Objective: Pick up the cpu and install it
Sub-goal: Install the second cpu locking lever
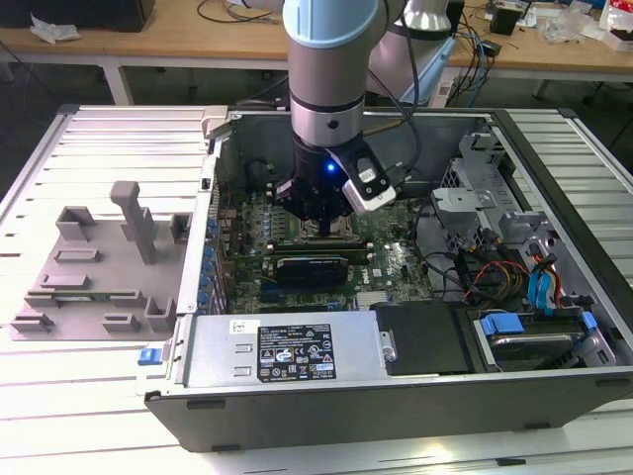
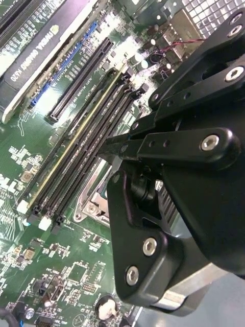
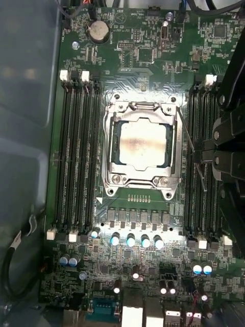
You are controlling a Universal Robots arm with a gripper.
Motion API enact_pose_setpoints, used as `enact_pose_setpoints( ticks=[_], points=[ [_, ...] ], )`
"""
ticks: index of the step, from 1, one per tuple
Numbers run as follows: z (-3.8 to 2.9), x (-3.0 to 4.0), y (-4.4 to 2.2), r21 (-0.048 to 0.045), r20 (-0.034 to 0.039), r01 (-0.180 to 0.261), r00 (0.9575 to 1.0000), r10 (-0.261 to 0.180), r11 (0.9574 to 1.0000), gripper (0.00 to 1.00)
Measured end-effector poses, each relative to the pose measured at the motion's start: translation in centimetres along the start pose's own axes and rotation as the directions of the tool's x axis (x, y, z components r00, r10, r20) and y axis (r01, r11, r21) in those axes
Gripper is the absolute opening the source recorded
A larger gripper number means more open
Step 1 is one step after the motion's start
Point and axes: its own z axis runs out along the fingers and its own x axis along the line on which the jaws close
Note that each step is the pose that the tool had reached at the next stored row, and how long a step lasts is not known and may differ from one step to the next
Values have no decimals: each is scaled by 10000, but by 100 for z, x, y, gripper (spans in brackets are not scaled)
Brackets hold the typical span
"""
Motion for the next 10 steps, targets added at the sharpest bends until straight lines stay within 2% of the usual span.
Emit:
enact_pose_setpoints(
  ticks=[10],
  points=[
    [44,6,-1,-1,1,1,10000,-1,10000,11]
  ],
)
